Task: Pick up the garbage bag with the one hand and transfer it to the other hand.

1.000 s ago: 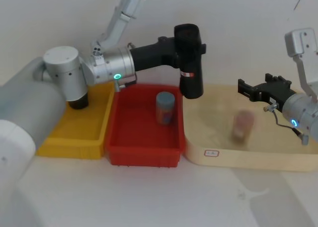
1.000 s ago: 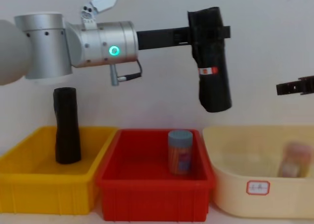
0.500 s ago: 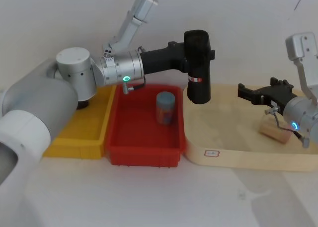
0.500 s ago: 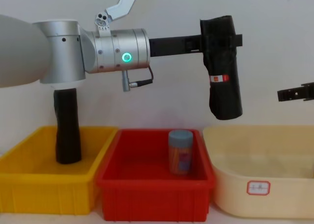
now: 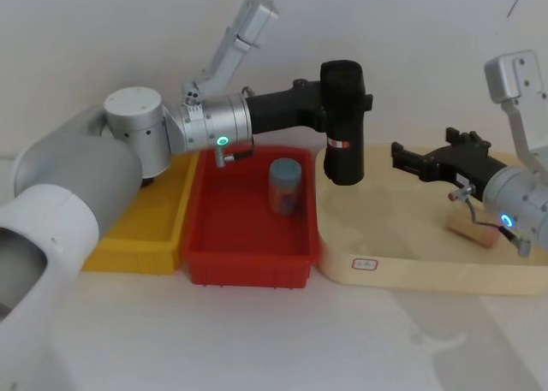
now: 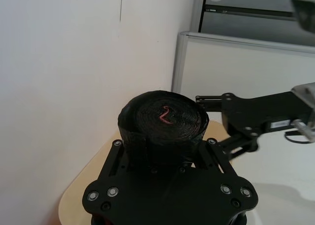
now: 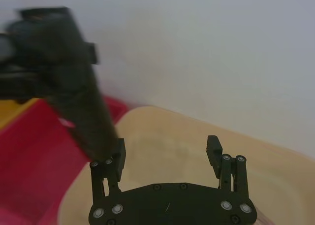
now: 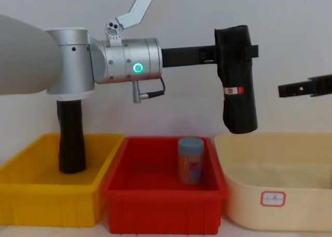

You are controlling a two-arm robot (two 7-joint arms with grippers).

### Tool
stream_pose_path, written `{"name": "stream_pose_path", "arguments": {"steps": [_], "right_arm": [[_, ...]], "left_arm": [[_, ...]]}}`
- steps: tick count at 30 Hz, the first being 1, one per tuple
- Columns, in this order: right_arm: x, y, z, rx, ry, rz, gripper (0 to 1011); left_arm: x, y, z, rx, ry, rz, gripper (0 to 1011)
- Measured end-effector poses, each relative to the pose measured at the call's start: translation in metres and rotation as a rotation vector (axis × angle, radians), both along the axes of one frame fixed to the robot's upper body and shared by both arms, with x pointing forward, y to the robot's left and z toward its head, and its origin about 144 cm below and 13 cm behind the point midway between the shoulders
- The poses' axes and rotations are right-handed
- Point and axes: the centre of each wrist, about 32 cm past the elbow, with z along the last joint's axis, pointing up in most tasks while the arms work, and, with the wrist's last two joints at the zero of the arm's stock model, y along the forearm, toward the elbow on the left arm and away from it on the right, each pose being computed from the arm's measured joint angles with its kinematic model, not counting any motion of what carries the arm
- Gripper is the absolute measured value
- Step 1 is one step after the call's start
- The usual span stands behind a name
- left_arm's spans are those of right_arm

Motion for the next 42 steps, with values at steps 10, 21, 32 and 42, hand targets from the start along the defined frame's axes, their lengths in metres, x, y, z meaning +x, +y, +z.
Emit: {"name": "stream_pose_path", "arguments": {"steps": [10,21,32,42], "right_arm": [[-0.014,0.005,0.008,0.035,-0.004,0.135,1001],[-0.022,0.018,0.011,0.086,0.022,0.306,1001],[-0.015,0.039,0.011,0.118,0.042,0.437,1001],[-0.011,0.046,0.008,0.114,0.047,0.435,1001]], "left_arm": [[0.001,-0.005,-0.002,0.004,-0.003,-0.007,429],[-0.003,-0.006,-0.002,0.005,-0.008,-0.01,429],[-0.008,-0.003,-0.004,0.009,-0.002,-0.001,429],[-0.012,0.002,-0.006,0.018,0.002,0.014,429]]}}
